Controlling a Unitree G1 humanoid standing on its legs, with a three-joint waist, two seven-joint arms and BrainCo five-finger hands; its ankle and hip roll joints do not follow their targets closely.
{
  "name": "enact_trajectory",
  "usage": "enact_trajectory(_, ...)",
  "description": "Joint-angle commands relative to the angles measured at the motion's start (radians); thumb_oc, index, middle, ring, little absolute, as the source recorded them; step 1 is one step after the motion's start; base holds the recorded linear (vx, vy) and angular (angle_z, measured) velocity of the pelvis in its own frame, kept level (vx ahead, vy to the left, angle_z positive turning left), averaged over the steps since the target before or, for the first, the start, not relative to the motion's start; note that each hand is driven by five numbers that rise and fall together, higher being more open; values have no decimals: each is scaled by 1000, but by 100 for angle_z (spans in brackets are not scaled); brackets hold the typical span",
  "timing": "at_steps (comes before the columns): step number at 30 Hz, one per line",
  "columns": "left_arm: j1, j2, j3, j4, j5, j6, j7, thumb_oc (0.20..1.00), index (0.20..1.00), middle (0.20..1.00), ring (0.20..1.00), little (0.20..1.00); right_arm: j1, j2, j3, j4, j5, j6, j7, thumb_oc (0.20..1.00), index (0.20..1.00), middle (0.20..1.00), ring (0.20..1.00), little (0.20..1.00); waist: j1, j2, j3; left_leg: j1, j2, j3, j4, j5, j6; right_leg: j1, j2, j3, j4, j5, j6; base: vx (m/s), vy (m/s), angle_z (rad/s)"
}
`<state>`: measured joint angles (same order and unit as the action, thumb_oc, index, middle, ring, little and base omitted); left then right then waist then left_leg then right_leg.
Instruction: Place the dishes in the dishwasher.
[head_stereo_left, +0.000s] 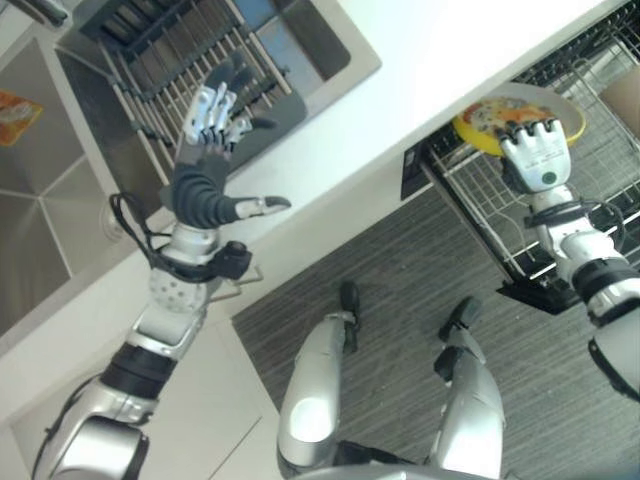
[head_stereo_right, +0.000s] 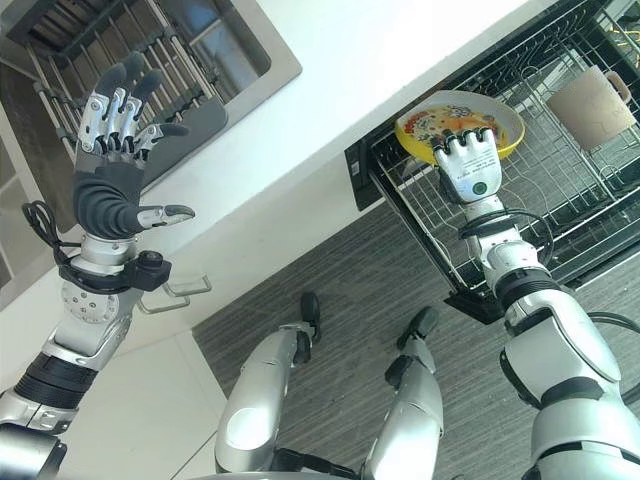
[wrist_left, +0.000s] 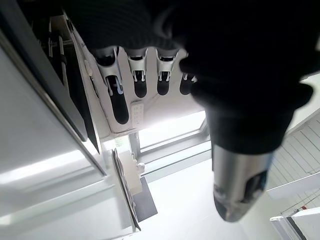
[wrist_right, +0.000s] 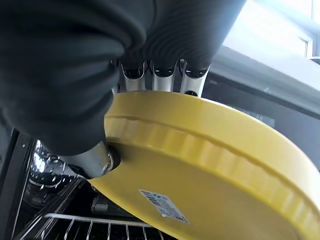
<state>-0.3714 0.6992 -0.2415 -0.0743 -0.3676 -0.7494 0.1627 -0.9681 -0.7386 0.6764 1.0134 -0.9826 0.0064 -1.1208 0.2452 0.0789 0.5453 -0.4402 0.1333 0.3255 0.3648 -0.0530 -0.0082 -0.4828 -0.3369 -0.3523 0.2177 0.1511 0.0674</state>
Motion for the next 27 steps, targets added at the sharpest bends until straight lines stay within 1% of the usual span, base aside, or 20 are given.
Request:
enact_trajectory(1,-11,-15,-32,-74,10,-71,11,1000,1000,1000,1000,1000,-76,-60,-14,-51,26,33,-102,200,200,200,200,200,14,25,-25,-24,32,-144,2,-48,-70,10,-112,-30,112,-148,158,0,0,0)
enact_trajectory(3,-13,-25,-39,-74,39,-70,30,1000,1000,1000,1000,1000,-58,-51,-34,-45,108,34,-90,200,200,200,200,200,10,26,-25,-19,33,-139,5,-54,-68,12,-116,-30,112,-148,159,0,0,0)
enact_trajectory(4,-17,-23,-38,-77,36,-66,36,1000,1000,1000,1000,1000,-52,-50,-44,-40,132,23,-80,200,200,200,200,200,8,28,-25,-19,32,-137,6,-55,-68,13,-117,-29,110,-148,159,2,16,-3)
enact_trajectory(5,-20,-24,-36,-73,35,-66,38,1000,1000,1000,1000,1000,-49,-46,-51,-34,149,27,-82,200,200,200,200,200,5,29,-25,-19,34,-135,6,-54,-68,11,-118,-26,109,-146,160,-2,25,-4)
enact_trajectory(6,-25,-23,-35,-71,37,-61,42,1000,1000,1000,1000,1000,-46,-43,-66,-21,207,29,-81,200,200,200,200,200,3,33,-25,-22,35,-133,6,-54,-70,7,-120,-24,110,-145,161,-2,22,-6)
enact_trajectory(7,-27,-20,-34,-69,32,-63,42,1000,1000,1000,1000,1000,-47,-42,-74,-13,215,28,-79,200,200,200,200,200,3,35,-25,-25,35,-134,6,-54,-71,4,-121,-23,110,-145,161,-8,21,-5)
enact_trajectory(12,-33,-11,-26,-77,15,-57,38,1000,1000,1000,1000,1000,-70,-49,-86,15,232,31,-93,200,200,200,200,200,6,46,-25,-54,33,-140,3,-46,-74,-24,-127,-20,110,-138,161,-2,2,-1)
enact_trajectory(15,-31,-16,-23,-80,28,-42,47,1000,1000,1000,1000,1000,-73,-55,-93,14,247,37,-95,200,200,200,200,200,5,49,-25,-75,31,-145,2,-40,-76,-46,-128,-16,110,-133,162,0,0,0)
enact_trajectory(22,-44,-24,-22,-77,29,-59,48,1000,1000,1000,1000,1000,-90,-51,-85,20,217,26,-88,200,200,200,200,200,5,57,-25,-129,25,-155,-9,-24,-80,-99,-125,-9,107,-122,161,-12,1,0)
enact_trajectory(25,-46,-31,-25,-79,33,-58,50,1000,1000,1000,1000,1000,-101,-46,-79,20,201,7,-58,200,200,200,200,200,6,59,-25,-137,24,-156,-11,-20,-81,-106,-126,-10,107,-120,161,-28,10,3)
enact_trajectory(27,-45,-38,-24,-83,38,-56,48,1000,1000,1000,1000,1000,-99,-40,-73,16,206,7,-49,200,200,200,200,200,7,61,-25,-141,24,-156,-12,-17,-82,-111,-127,-11,108,-119,161,-9,6,2)
